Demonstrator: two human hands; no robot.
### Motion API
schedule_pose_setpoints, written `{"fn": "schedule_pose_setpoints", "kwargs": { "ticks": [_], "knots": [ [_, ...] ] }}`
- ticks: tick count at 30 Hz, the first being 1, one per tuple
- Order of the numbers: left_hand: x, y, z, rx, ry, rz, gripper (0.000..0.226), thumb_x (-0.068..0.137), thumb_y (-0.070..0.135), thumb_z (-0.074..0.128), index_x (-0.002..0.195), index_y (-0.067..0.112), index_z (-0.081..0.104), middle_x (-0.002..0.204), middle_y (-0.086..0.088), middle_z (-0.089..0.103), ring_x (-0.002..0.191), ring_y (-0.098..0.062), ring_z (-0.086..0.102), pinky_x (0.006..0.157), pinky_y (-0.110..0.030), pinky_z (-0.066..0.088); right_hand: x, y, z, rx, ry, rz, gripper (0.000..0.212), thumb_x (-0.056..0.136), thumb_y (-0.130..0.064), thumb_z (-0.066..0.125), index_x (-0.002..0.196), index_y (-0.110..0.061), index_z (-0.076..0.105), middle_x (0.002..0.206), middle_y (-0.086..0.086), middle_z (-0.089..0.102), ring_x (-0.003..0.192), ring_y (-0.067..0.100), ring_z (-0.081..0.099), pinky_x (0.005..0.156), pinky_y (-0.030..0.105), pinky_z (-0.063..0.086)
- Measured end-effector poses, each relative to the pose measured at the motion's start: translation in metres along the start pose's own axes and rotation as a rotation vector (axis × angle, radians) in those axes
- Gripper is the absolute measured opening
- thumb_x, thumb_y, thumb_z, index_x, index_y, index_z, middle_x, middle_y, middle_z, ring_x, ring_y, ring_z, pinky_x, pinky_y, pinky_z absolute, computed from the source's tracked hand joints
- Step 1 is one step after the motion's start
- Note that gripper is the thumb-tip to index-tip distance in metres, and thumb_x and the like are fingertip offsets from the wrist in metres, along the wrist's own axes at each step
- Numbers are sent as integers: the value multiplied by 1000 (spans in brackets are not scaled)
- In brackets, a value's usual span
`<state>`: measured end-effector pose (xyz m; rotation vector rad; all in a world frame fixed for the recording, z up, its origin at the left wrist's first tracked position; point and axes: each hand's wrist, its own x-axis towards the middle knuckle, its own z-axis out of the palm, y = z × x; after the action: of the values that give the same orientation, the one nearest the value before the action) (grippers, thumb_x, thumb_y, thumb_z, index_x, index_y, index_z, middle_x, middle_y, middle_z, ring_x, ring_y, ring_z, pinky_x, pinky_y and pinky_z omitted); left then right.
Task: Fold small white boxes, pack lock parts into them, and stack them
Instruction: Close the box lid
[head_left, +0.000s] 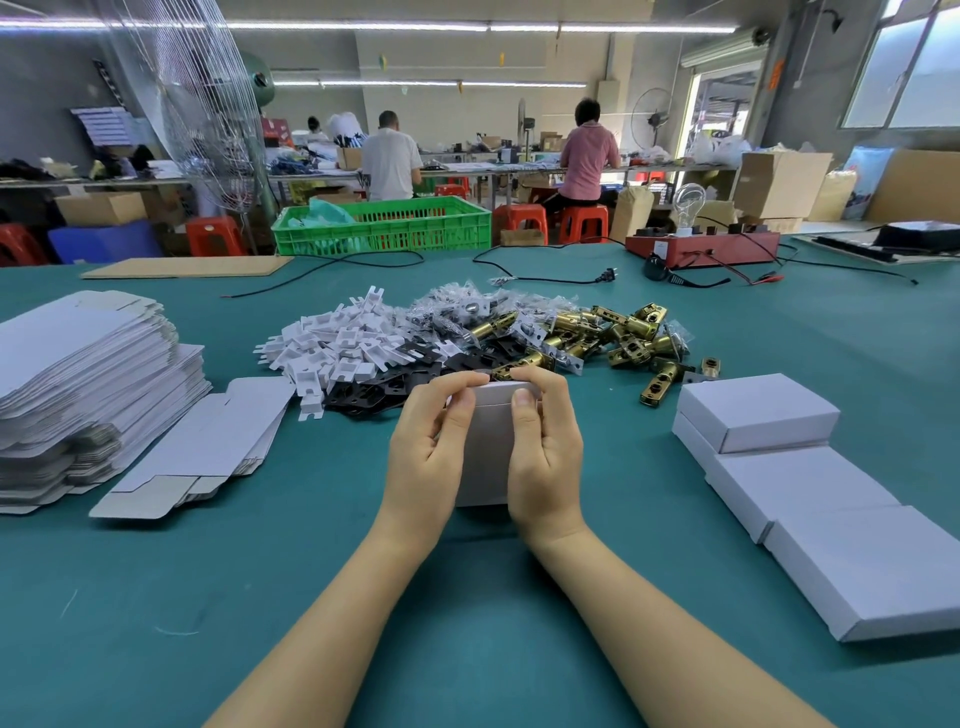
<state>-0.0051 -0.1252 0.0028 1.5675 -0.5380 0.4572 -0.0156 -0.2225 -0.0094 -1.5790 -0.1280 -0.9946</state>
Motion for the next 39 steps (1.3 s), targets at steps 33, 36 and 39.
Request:
{"fn": "schedule_pose_setpoints", "kwargs": {
  "ticks": [33,36,39],
  "knots": [
    [0,-28,-5,-11,-243,-334,42,83,42,68,121,34,50,107,7,68,96,-11,67,76,-18,51,9,8,-8,13,-228,170,14,99,-31,48,101,-44,43,96,-17,56,85,1,56,71,23,49],
    [-1,-32,-5,19,-269,-357,44,77,42,70,116,34,52,107,7,69,98,-8,67,82,-23,53,13,6,-8,43,-152,188,12,99,-31,49,96,-42,44,90,-26,57,78,-2,57,66,25,51],
    [-2,-28,-4,59,-243,-360,34,74,50,63,106,42,54,92,13,71,83,1,67,68,-14,49,18,8,-11,111,-36,382,10,99,-35,49,90,-35,43,92,-2,60,77,15,59,66,38,51]
  ]
}}
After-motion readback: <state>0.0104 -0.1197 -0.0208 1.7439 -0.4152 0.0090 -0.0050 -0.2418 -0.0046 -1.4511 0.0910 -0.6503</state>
